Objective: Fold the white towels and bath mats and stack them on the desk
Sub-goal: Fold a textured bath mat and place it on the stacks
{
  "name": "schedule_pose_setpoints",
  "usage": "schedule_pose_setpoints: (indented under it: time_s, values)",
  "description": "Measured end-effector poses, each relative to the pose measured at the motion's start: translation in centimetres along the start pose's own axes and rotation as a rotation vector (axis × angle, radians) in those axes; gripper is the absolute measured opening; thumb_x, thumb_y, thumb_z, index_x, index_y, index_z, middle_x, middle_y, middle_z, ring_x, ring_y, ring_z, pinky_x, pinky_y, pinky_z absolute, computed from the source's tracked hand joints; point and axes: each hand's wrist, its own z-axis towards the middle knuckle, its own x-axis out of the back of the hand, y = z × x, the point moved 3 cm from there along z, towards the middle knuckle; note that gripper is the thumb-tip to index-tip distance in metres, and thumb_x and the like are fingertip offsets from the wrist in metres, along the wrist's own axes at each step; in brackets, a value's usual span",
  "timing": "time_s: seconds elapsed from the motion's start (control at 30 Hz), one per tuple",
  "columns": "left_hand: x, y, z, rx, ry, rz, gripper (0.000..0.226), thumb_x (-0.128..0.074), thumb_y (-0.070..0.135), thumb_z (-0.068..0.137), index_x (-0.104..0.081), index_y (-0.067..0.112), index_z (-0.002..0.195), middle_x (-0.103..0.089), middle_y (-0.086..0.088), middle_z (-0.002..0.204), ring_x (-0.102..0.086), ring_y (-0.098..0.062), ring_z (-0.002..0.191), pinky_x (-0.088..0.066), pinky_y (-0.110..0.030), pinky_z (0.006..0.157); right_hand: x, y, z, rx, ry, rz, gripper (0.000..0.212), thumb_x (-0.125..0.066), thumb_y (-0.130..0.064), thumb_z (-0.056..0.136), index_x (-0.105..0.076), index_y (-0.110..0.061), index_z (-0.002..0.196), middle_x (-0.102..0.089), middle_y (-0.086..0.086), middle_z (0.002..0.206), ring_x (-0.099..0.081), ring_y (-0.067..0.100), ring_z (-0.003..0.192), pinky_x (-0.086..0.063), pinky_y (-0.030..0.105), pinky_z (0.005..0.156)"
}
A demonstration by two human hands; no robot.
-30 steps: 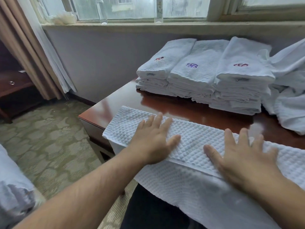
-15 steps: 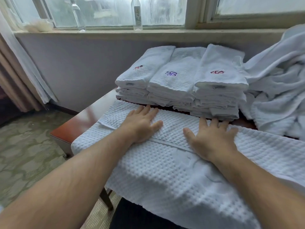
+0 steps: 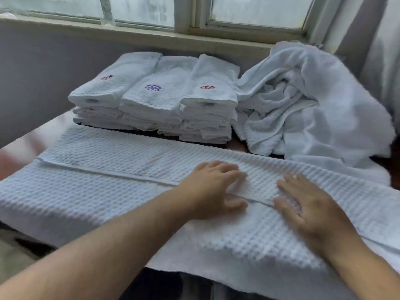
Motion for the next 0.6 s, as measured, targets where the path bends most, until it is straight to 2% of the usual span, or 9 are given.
schedule_pose_setpoints:
  time_s: [0.1,0.17,0.27,0.33,0.4,0.5,0.6]
  values:
    - [-1.6,4.5,3.4,-0.054,0.01,0.006,0.07,-0.054,0.069,0.088,-0.037,0.041,0.15,-0.034,0.011,0.159,-0.027,-0.015,0.145,-0.02,-0.039,0.118,1.1,4.4,-2.2,-0.147,-0.019,-0.099,0.069,-0.023,-0.069,0.092,-0.031,-0.041,0.155,-0.011,-0.016,0.166,0.0,0.015,0.156,-0.001,0.039,0.124]
    - [-2.6,6.0,4.8,-0.072,0.03,0.022,0.06,-0.051,0.069,0.09,-0.044,0.045,0.145,-0.038,0.014,0.155,-0.031,-0.015,0.143,-0.025,-0.04,0.116,1.6,7.4,-3.4,-0.305,0.015,-0.084,0.067,-0.024,-0.066,0.094,-0.025,-0.042,0.157,-0.007,-0.008,0.169,0.0,0.019,0.156,-0.002,0.043,0.125]
    - [-2.9,6.5,5.0,-0.118,0.132,-0.019,0.043,-0.051,0.064,0.093,-0.06,0.046,0.131,-0.053,0.015,0.144,-0.045,-0.014,0.132,-0.036,-0.038,0.108,2.8,11.4,-5.0,-0.524,0.192,-0.036,0.067,-0.03,-0.061,0.098,-0.039,-0.025,0.154,-0.029,0.003,0.164,-0.018,0.028,0.153,-0.018,0.049,0.123]
    - [-2.8,6.8,4.5,-0.212,0.225,-0.03,0.03,-0.059,0.052,0.094,-0.072,0.038,0.117,-0.067,0.014,0.125,-0.06,-0.016,0.113,-0.05,-0.038,0.094,3.4,13.0,-5.2,-0.636,0.244,-0.006,0.066,-0.035,-0.057,0.1,-0.04,-0.018,0.152,-0.039,0.01,0.158,-0.031,0.035,0.146,-0.027,0.048,0.117]
    - [-2.7,7.2,4.2,-0.278,0.281,-0.015,0.02,-0.065,0.041,0.095,-0.077,0.032,0.109,-0.071,0.011,0.111,-0.063,-0.019,0.098,-0.053,-0.041,0.08,3.5,13.2,-4.7,-0.648,0.245,0.015,0.064,-0.043,-0.052,0.099,-0.041,-0.014,0.151,-0.047,0.015,0.15,-0.04,0.037,0.138,-0.032,0.047,0.112]
    - [-2.5,7.3,4.1,-0.279,0.315,0.008,0.02,-0.063,0.038,0.096,-0.078,0.032,0.108,-0.066,0.007,0.101,-0.057,-0.019,0.091,-0.048,-0.04,0.073,3.4,12.1,-4.5,-0.588,0.347,-0.086,0.056,-0.053,-0.044,0.096,-0.049,-0.017,0.145,-0.055,0.016,0.14,-0.045,0.039,0.128,-0.036,0.051,0.106]
    - [-2.5,7.3,4.0,-0.29,0.33,-0.003,0.022,-0.061,0.038,0.096,-0.078,0.029,0.107,-0.061,0.005,0.095,-0.057,-0.02,0.085,-0.048,-0.039,0.067,3.6,12.1,-5.1,-0.585,0.467,-0.072,0.043,-0.059,-0.035,0.093,-0.056,-0.024,0.135,-0.062,0.016,0.122,-0.053,0.039,0.112,-0.041,0.045,0.086]
